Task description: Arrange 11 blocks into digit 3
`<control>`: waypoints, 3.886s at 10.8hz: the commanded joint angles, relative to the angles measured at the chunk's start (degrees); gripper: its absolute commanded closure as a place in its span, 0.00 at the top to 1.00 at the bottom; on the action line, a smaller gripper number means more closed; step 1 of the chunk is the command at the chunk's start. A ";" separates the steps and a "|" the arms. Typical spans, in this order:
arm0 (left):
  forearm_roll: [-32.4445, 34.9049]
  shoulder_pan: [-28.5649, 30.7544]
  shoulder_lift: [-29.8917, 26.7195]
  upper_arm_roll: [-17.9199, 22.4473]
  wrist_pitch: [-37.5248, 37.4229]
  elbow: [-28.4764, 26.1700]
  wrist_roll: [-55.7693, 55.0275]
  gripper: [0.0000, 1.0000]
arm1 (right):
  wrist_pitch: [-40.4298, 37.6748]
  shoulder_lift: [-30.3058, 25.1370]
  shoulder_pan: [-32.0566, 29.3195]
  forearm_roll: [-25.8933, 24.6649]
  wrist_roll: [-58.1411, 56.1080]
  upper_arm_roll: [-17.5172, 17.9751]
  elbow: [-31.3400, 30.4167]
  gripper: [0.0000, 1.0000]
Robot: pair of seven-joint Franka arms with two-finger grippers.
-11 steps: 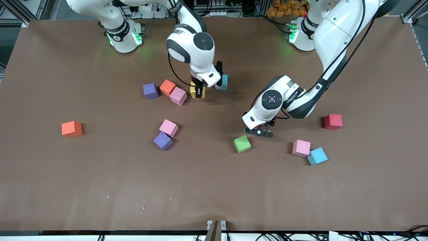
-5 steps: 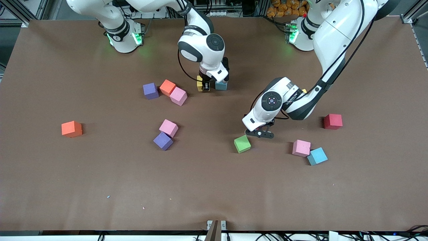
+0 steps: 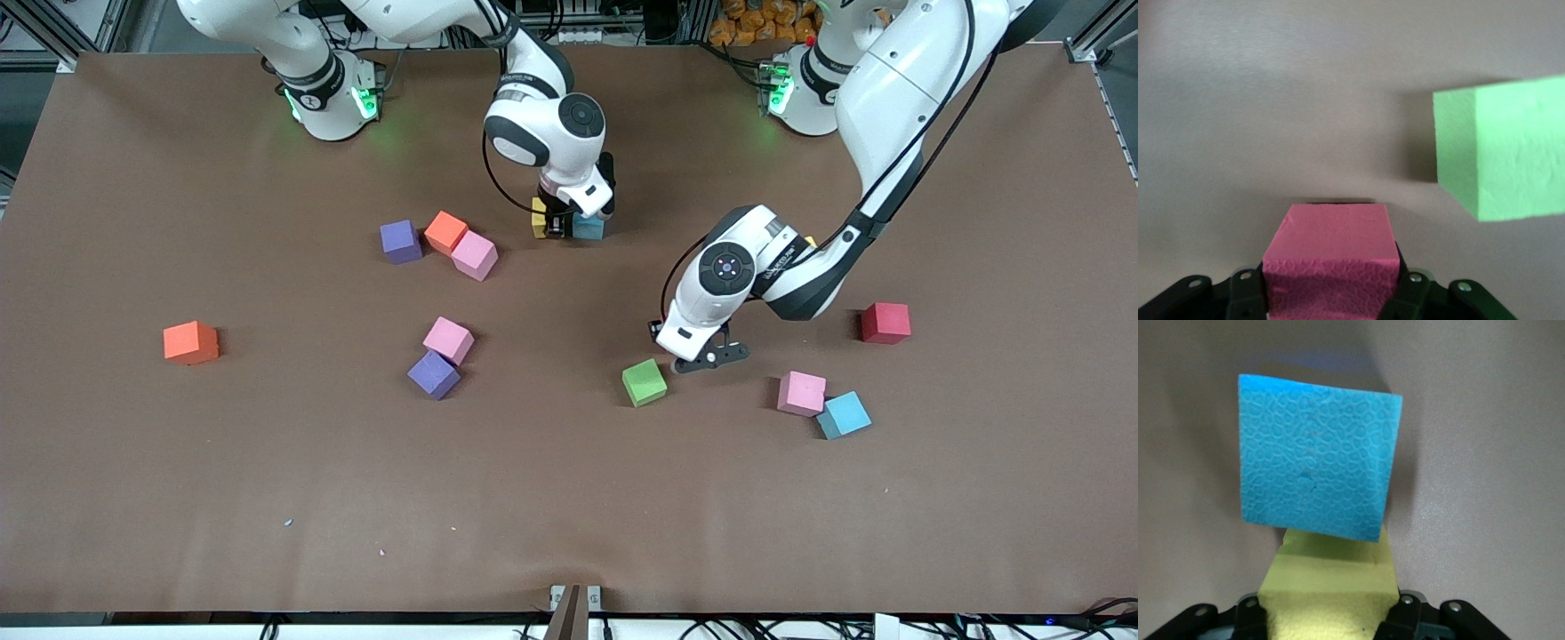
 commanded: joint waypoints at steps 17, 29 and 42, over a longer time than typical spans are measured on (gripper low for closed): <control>-1.14 25.04 -6.39 -20.18 3.87 -12.63 -45.28 0.21 | 0.02 3.69 2.05 -4.61 5.31 0.20 4.02 0.59; 3.43 21.80 -6.74 -20.18 4.04 -15.35 -64.60 0.22 | -13.51 -9.74 -1.54 2.41 4.00 3.28 3.75 1.00; 11.43 5.89 -6.56 -20.44 10.72 -21.95 -98.27 0.22 | 6.36 -23.55 -1.99 4.97 35.47 -12.71 -16.55 1.00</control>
